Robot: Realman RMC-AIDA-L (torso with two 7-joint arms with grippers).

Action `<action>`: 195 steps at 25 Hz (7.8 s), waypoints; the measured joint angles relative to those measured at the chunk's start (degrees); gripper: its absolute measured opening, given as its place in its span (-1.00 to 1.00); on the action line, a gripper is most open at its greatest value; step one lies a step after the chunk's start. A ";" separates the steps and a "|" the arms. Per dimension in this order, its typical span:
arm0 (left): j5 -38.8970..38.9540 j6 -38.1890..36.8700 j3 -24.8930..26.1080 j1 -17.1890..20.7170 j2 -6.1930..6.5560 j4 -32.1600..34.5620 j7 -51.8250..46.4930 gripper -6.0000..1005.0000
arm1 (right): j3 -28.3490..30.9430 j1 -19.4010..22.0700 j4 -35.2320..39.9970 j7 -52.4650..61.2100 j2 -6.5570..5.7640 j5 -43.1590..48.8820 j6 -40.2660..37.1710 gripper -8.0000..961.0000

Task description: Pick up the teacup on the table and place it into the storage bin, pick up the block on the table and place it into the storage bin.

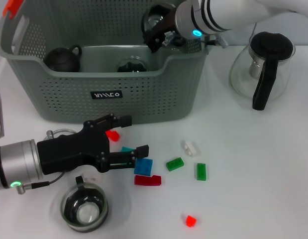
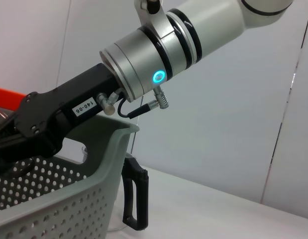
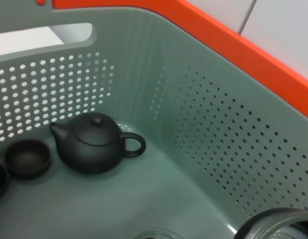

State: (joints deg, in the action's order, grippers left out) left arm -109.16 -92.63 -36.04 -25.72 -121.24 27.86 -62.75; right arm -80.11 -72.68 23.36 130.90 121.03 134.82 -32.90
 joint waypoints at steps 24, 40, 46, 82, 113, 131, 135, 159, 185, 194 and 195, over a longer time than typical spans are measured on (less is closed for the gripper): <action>0.00 -0.56 0.94 0.57 0.40 0.00 -0.25 0.82 | 0.18 2.63 9.94 1.55 -0.50 0.13 -2.13 0.27; -0.17 -5.10 3.76 2.66 3.17 0.72 -0.37 0.82 | -0.26 32.02 51.06 -21.64 -0.58 -31.33 -25.22 0.95; -3.32 -7.23 3.81 4.51 4.44 7.60 -0.71 0.82 | 1.72 40.95 48.73 -35.74 -0.90 -46.34 -42.77 0.95; -35.87 -12.14 0.01 3.69 -1.47 50.56 -1.99 0.82 | 13.75 38.44 24.58 -27.99 -0.97 -35.84 -59.59 0.94; -36.64 -17.54 -23.99 4.46 -2.99 51.98 -10.34 0.82 | 14.74 38.36 22.72 -29.53 -1.94 -35.86 -55.71 0.94; -40.54 -13.16 -31.21 4.55 -3.13 50.01 -10.96 0.69 | 14.72 38.41 22.52 -30.29 -1.42 -35.85 -55.69 0.93; -40.65 -12.69 -31.64 4.66 -3.13 49.43 -10.98 0.60 | 14.72 38.26 21.87 -30.76 -1.41 -35.85 -55.69 0.93; -43.05 -11.06 -32.80 3.09 -3.01 46.70 -17.26 0.21 | 14.67 37.96 21.29 -31.64 -1.41 -35.85 -54.58 0.93; -43.13 -14.02 -30.81 0.26 -3.05 44.92 -19.65 -0.84 | 14.98 38.51 21.17 -32.21 -1.76 -35.85 -54.52 0.93; -42.86 -11.39 -30.78 0.39 -3.04 45.60 -19.99 -0.85 | 15.51 38.58 20.65 -32.63 -1.84 -35.92 -54.46 0.93; -42.94 -10.93 -30.85 0.37 -3.04 45.61 -20.06 -0.84 | 15.56 38.58 20.62 -32.63 -1.85 -35.93 -54.46 0.93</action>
State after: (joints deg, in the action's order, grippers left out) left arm -152.10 -103.57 -66.88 -25.36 -124.28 73.47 -82.82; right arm -64.55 -34.10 43.98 98.28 119.18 98.89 -87.36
